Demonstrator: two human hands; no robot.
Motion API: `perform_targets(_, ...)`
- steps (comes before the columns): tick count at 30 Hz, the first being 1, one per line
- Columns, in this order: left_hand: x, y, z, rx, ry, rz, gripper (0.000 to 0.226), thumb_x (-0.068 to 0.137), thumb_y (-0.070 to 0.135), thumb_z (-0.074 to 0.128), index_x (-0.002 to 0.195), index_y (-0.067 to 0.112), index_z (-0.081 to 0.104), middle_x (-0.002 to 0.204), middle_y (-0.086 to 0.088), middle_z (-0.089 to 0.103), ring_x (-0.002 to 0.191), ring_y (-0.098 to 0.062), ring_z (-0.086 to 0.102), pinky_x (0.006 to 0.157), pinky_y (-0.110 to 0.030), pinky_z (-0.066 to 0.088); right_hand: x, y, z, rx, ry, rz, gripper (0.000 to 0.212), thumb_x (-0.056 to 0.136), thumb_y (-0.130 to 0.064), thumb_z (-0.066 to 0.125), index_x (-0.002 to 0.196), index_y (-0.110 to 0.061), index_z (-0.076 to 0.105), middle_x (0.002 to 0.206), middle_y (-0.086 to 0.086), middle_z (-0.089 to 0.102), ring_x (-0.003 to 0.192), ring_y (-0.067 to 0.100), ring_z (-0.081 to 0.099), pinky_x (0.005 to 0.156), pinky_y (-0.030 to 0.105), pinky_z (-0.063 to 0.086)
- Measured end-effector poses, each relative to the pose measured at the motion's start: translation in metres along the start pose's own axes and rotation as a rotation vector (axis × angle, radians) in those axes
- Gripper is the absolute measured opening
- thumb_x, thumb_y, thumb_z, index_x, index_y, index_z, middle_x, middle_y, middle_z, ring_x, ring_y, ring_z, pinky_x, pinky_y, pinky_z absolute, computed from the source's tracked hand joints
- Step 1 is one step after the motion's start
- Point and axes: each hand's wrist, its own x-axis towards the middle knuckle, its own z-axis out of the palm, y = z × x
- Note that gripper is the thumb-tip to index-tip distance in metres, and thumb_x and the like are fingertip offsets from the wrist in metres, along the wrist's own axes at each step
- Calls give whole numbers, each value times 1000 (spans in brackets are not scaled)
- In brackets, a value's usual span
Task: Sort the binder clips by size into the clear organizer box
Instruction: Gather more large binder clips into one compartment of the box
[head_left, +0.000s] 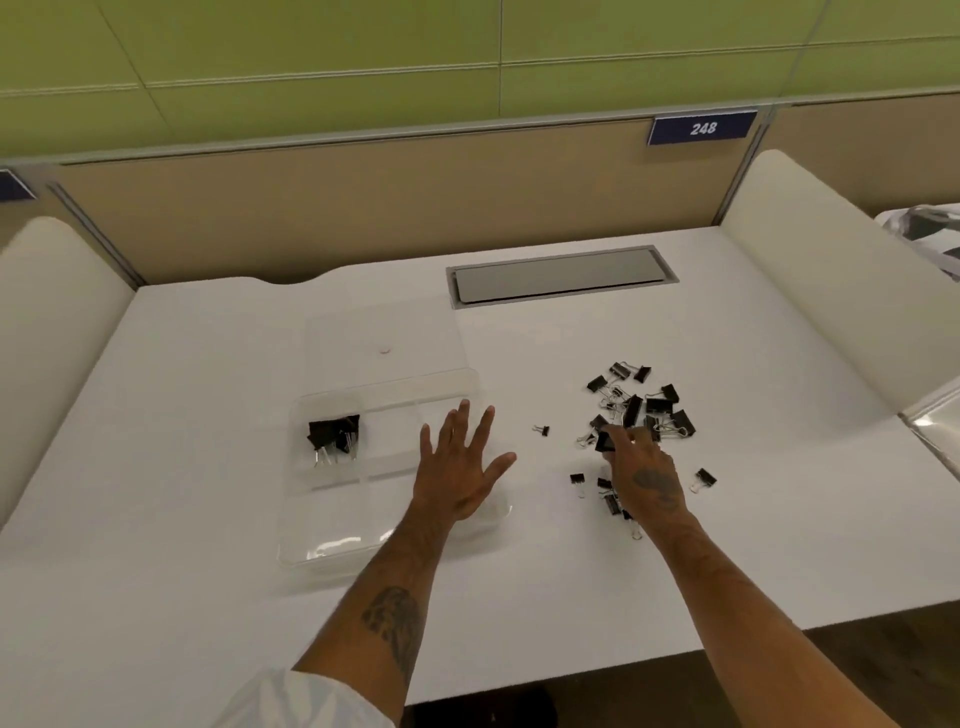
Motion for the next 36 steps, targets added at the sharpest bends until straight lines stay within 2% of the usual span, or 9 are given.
perform_targets(3,-12,-33,-14,49,95,-54,75,90,72,12,151,34,-11,162,-3,-11,149,-21,-4,118,-54,-2,16,-39,-9,148,-11,-69,34,93,-17,55,127,-17,52,114,16,54,100,33,55,78,40,50)
perform_targets(7,-41,-94,-28,80,191,-197,81,90,73,10,154,23,0,162,-6,-2,149,-23,-1,118,-55,5,30,-104,-9,215,-36,-189,34,95,-20,52,129,-22,51,118,12,53,105,29,50,80,38,47)
perform_targets(12,-84,-156,-39,52,226,-314,86,87,73,7,154,19,3,162,-6,0,149,-23,0,118,-52,8,34,-186,3,240,-83,-315,37,96,-26,51,132,-25,48,121,9,51,110,27,50,83,38,49)
perform_targets(16,-105,-186,-34,41,168,-345,89,85,75,5,154,18,3,162,-8,0,149,-25,1,117,-52,11,30,-242,13,247,-141,-364,42,95,-30,51,136,-25,44,122,6,51,115,25,47,91,38,46)
perform_targets(19,-110,-195,-27,12,97,-319,93,81,77,-3,153,18,-7,161,-4,-14,148,-20,-11,119,-47,3,29,-274,20,226,-182,-402,41,94,-31,53,133,-25,47,119,6,53,113,25,48,91,37,45)
perform_targets(22,-113,-198,-21,-21,65,-298,94,80,77,-2,152,17,-11,157,1,-23,148,-18,-14,119,-45,0,28,-297,25,212,-211,-443,38,93,-30,55,130,-23,50,114,7,55,107,25,51,88,33,44)
perform_targets(30,-115,-198,-17,-63,64,-299,91,84,75,6,151,17,-13,160,1,-17,147,-16,-15,119,-43,-1,29,-327,43,162,-241,-516,40,93,-25,55,131,-17,50,115,11,57,105,26,52,88,35,45)
perform_targets(33,-115,-198,-15,-62,69,-305,90,85,74,8,151,17,-14,159,2,-19,147,-16,-15,119,-44,0,29,-336,50,156,-255,-532,39,95,-19,50,134,-15,48,122,13,56,109,26,52,92,32,43)
perform_targets(36,-114,-199,-13,-58,65,-306,90,86,75,8,152,18,-14,159,3,-20,147,-16,-15,120,-44,1,28,-344,56,160,-306,-531,46,97,-11,46,142,-13,39,141,12,45,126,26,46,105,28,34)
